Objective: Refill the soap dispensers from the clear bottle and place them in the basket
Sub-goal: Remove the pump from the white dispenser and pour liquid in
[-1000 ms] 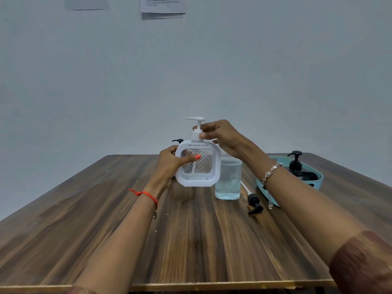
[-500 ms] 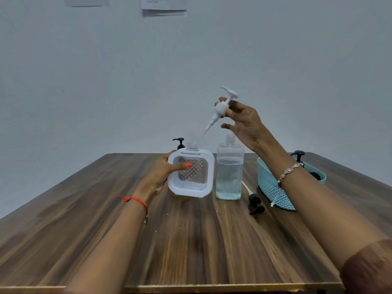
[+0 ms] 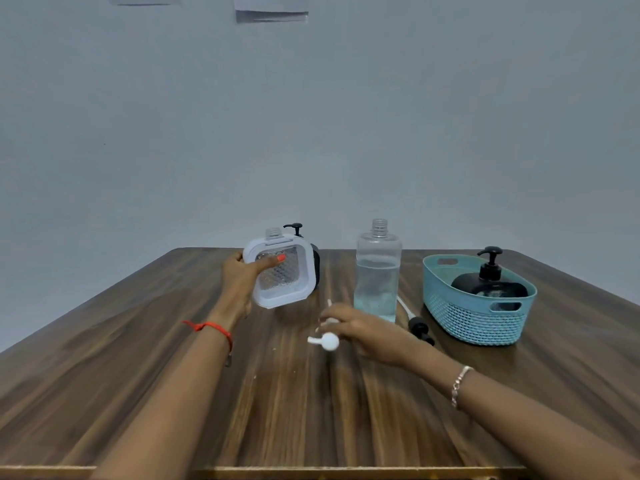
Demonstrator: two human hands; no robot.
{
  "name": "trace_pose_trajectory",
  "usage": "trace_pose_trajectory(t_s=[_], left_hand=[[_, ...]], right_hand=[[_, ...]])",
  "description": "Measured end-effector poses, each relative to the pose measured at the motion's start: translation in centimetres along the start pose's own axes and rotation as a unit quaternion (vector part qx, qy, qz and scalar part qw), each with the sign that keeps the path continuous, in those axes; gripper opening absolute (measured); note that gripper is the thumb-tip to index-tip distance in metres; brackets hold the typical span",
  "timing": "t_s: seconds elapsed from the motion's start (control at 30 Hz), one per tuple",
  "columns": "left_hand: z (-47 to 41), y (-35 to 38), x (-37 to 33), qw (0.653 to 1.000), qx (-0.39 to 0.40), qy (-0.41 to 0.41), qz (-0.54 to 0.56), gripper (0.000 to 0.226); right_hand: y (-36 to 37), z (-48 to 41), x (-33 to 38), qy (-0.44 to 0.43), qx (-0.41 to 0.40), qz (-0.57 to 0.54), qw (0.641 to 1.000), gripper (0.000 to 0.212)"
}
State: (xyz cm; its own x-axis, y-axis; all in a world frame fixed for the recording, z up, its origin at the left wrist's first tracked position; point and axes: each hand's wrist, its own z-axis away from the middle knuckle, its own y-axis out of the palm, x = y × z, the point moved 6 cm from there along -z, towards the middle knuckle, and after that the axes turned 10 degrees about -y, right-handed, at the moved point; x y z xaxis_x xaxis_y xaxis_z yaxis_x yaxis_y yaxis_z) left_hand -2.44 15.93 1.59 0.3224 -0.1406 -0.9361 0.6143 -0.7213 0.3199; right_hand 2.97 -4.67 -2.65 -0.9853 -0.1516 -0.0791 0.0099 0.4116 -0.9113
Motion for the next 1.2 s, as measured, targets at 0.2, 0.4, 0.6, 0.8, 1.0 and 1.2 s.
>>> trace_pose_trajectory(t_s=[0.2,0.4,0.6,0.8,1.0,1.2], left_hand=[[0.3,0.5,-0.1,1.0,-0.002,-0.001,-0.004,0.027],[0.3,1.0,0.3,1.0,0.01,-0.002,-0.014,0.025],[0.1,1.6,0.8,1.0,0.012,-0.013,-0.019,0.039],[-0.3,2.2,1.2,1.0,0.021,-0.016,-0.013,0.046],[-1.1,2.6,1.7,0.999,0.02,-0.018,-0.025,0.048],[-1.7,3.2,2.3,0.999,0.041,-0.025,-0.014,0.035]], right_hand=[[2.1,0.5,0.1,0.007,0.094,-0.017,0.995,0.037],[2.2,0.6,0.0,0.037,0.089,-0.034,0.995,0.052],[1.0,0.9,-0.9,0.065,0.05,-0.082,0.993,0.071],[-2.9,2.2,-2.2,0.148,-0.209,-0.063,0.965,0.03],[-6.4,5.0,-7.5,0.312,-0.448,-0.063,0.836,0.054],[-4.4,4.9,-13.9,0.38,-0.411,-0.335,0.758,0.089]])
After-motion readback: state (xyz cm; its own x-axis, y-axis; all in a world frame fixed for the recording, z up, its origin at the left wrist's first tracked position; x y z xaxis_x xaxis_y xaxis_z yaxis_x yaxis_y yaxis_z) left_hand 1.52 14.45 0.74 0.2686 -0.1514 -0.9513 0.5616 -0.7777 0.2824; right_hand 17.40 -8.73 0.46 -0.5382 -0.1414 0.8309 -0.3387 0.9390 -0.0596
